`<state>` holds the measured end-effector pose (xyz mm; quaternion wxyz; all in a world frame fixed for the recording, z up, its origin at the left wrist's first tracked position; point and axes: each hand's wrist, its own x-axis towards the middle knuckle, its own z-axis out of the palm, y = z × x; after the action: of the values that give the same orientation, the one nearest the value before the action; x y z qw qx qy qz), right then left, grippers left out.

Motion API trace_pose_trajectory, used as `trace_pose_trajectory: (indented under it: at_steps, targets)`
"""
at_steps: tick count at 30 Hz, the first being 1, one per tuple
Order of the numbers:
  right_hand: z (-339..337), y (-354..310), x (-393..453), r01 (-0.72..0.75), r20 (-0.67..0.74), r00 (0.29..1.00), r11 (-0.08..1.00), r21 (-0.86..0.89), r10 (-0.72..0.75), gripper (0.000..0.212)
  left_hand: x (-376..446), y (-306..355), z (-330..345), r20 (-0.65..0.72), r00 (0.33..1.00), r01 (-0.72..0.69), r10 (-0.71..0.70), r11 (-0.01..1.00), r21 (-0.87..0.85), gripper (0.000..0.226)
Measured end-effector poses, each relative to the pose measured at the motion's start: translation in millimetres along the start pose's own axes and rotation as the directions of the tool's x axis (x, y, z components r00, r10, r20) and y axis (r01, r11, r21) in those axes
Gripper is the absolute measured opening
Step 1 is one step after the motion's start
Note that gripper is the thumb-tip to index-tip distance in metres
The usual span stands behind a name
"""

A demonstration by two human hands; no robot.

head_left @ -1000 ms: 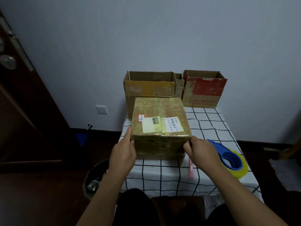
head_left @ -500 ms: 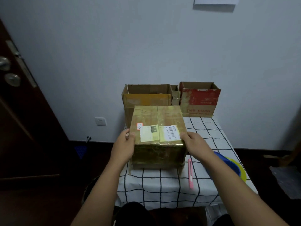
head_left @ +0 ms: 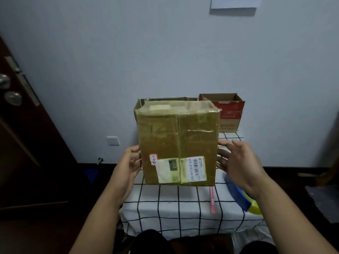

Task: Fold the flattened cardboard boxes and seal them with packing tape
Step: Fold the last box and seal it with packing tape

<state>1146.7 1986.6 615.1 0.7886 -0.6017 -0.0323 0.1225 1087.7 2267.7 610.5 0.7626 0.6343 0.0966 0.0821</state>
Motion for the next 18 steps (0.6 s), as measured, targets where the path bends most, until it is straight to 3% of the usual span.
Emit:
trace_pose_trajectory:
  at_steps: [1, 4, 6, 9, 13, 18]
  targets:
    - [-1, 1, 0, -0.002, -0.027, 1.000, 0.999, -0.045, 0.001, 0.050, 0, -1, 2, -0.024, 0.999, 0.026, -0.026, 1.000, -0.017, 0.024]
    - [-1, 6, 4, -0.030, -0.097, 0.995, 0.991, -0.128, 0.018, 0.071, -2, -4, 9, -0.063, 0.997, 0.055, -0.053, 0.998, 0.031, 0.058]
    - [-1, 10, 2, -0.049, -0.098, 0.994, 0.993, -0.109, 0.038, 0.065, -3, -4, 16, -0.048, 0.998, 0.051, -0.046, 0.994, 0.098, 0.073]
    - [-4, 13, -4, -0.072, -0.067, 0.995, 0.997, -0.025, 0.070, 0.038, -3, -6, 23, -0.011, 1.000, 0.012, -0.011, 0.993, 0.122, 0.048]
    - [-18, 14, -9, -0.026, -0.053, 0.998, 0.993, 0.117, 0.033, 0.049, -6, -10, 21, 0.117, 0.993, 0.000, -0.004, 0.999, 0.040, 0.048]
    - [-32, 11, -16, 0.022, -0.069, 0.997, 0.998, 0.066, -0.018, 0.045, -6, -7, 33, 0.108, 0.994, -0.035, 0.034, 0.999, 0.009, 0.040]
